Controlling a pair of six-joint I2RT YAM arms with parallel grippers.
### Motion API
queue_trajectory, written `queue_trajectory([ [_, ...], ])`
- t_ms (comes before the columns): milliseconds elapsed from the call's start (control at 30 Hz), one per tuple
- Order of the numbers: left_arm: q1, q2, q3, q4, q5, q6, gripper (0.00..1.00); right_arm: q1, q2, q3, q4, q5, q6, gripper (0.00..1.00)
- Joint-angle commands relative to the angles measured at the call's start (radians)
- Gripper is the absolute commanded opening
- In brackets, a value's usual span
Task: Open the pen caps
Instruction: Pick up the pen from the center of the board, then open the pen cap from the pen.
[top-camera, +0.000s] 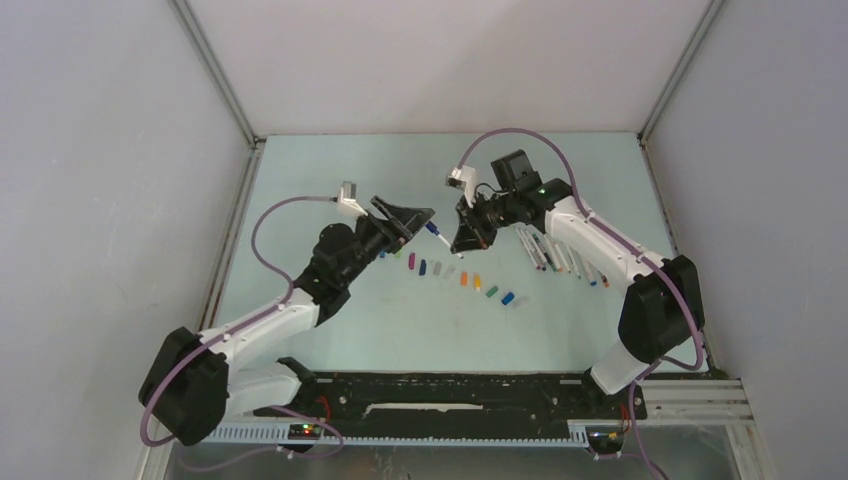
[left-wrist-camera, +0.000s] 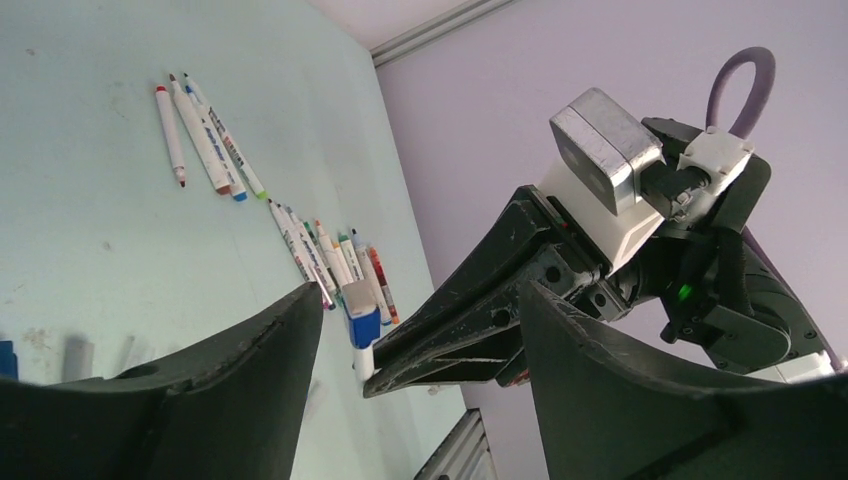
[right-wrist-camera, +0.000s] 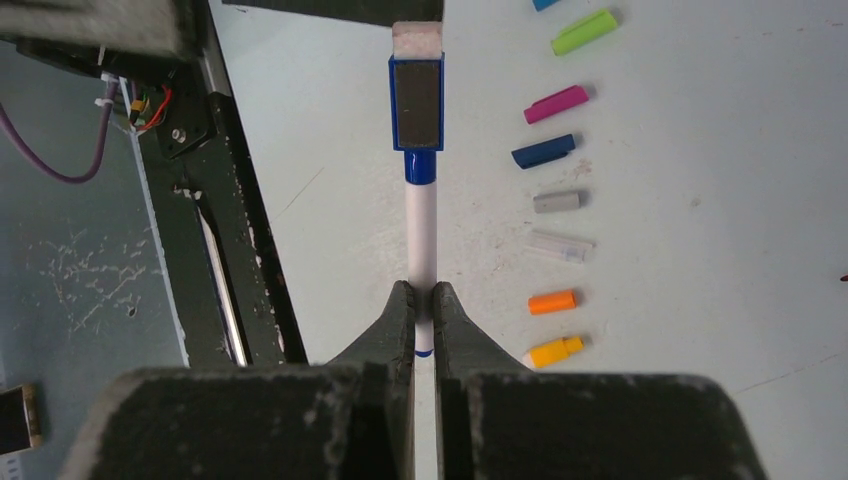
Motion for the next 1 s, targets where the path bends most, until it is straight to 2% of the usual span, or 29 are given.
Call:
queue_trajectory([
  [0,-0.033,0.039,0.068,0.022,-0.045,-0.012,0.73,-0.001,-0.044,-0.004,0.030,-0.032,0.012,0.00],
  [200,-0.054,0.084,0.090,0.004,-0.078,-0.015,0.64,0.000,-0.044,-0.005,0.028,-0.034,0.014,0.00],
  [267,-0.056,0.100,0.102,0.003,-0.070,-0.015,0.57,0.002,-0.042,-0.006,0.027,-0.033,0.012,0.00],
  [333,-0.058,0.115,0.109,0.007,-0.064,-0.016,0.47,0.004,-0.039,-0.005,0.027,-0.031,0.011,0.00],
  [500,-0.058,0.126,0.110,0.015,-0.061,-0.011,0.11,0.016,-0.032,-0.005,0.025,-0.029,0.010,0.00],
  [567,-0.057,0.124,0.106,0.017,-0.061,-0.003,0.01,0.021,-0.031,-0.006,0.024,-0.030,0.010,0.00],
  [667,-0.058,0.112,0.099,0.019,-0.061,0.015,0.00,0.023,-0.028,-0.005,0.031,-0.032,0.020,0.02],
  [833,-0.059,0.084,0.081,0.023,-0.061,0.052,0.00,0.000,-0.026,-0.005,0.039,-0.077,0.045,0.29],
  [967,-0.064,0.071,0.067,0.041,-0.034,0.075,0.00,-0.036,-0.023,-0.005,0.034,-0.166,0.051,0.37],
])
